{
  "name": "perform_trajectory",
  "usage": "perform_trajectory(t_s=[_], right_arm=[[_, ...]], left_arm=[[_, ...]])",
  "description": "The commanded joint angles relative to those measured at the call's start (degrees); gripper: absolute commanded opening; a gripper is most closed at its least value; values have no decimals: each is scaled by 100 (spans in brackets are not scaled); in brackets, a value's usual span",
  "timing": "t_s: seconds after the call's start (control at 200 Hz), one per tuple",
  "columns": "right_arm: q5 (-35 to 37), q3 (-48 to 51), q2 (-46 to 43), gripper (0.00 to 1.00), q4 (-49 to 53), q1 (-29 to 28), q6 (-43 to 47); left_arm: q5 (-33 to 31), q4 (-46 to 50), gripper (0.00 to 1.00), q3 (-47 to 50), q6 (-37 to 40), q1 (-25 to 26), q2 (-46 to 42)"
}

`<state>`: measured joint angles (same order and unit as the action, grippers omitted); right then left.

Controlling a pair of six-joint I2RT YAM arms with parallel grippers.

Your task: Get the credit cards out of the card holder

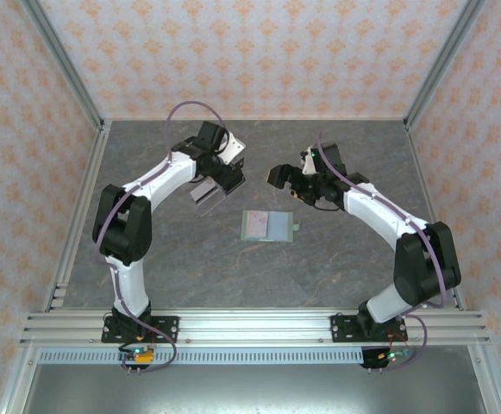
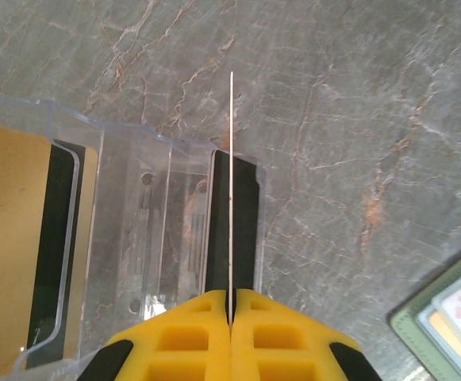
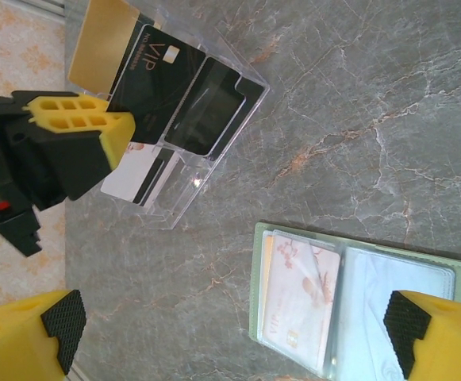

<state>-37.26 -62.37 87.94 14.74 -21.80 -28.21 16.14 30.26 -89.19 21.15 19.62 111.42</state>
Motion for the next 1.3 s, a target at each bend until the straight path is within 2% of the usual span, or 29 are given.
perform_trajectory(t_s=[0.0, 0.25, 0.49, 0.776, 0.926, 1.066, 1.296], right_arm=[[95, -162, 65, 100, -4, 7, 136], [43, -210, 186, 100, -5, 8, 98], [8, -240, 274, 100, 8, 9, 17], [-19, -241, 311, 100, 28, 9, -29], [-27, -254, 341, 100, 27, 9, -63], [-45, -277, 373, 100, 23, 9, -97], [-128, -364, 469, 100, 11, 9, -142]], left_arm=[[143, 76, 0, -143, 185, -130, 47], [430, 245, 0, -138, 363, -196, 170], [478, -61, 0, 20, 325, -204, 82], [567, 70, 0, -13, 470, -230, 234], [348, 65, 0, -14, 567, -257, 307], [544, 273, 0, -140, 696, -266, 448], [380, 252, 0, -124, 838, -270, 502]])
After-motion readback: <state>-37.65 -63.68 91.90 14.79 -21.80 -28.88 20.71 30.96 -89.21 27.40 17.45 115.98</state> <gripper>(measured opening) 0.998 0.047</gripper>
